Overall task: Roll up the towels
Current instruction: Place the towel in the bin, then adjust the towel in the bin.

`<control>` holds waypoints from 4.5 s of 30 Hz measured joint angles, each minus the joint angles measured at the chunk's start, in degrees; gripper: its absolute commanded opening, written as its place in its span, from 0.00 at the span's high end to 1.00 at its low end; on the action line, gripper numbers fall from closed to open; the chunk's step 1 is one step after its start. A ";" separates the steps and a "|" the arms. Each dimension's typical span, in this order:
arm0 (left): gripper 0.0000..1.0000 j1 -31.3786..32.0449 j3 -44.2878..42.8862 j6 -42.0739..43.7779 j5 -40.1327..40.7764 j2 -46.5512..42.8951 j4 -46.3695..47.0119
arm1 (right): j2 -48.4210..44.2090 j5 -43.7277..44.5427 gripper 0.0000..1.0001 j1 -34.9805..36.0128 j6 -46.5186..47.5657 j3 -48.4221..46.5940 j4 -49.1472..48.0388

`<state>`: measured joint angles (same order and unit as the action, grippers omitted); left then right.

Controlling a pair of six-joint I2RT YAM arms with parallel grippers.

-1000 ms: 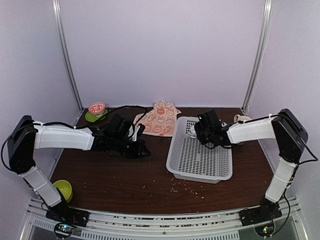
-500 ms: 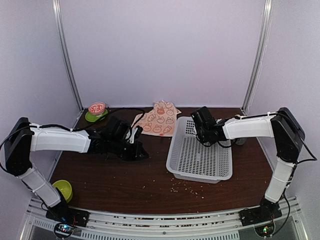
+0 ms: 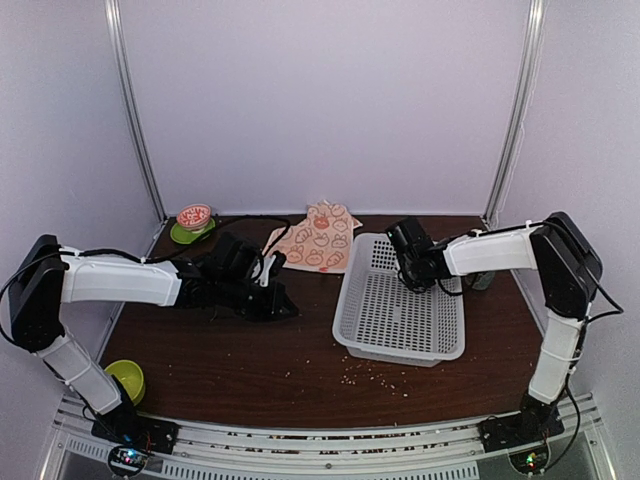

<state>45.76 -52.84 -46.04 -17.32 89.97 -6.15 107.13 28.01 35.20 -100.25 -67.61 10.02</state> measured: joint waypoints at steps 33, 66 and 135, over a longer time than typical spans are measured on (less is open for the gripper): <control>0.96 0.02 0.98 -1.33 -0.92 0.57 1.84 | -2.71 -10.19 0.02 -0.22 6.25 2.12 2.64; 0.97 0.81 -0.11 -1.60 -1.81 3.74 1.60 | -3.56 -10.40 0.72 -1.46 0.35 11.69 -10.05; 0.97 0.81 -10.88 3.56 -3.04 10.10 -0.76 | -1.11 -22.56 0.47 -11.82 35.89 -5.53 16.41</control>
<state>46.57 -63.72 -42.48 -20.36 100.07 -6.92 106.02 5.45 23.38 -64.36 -73.14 26.44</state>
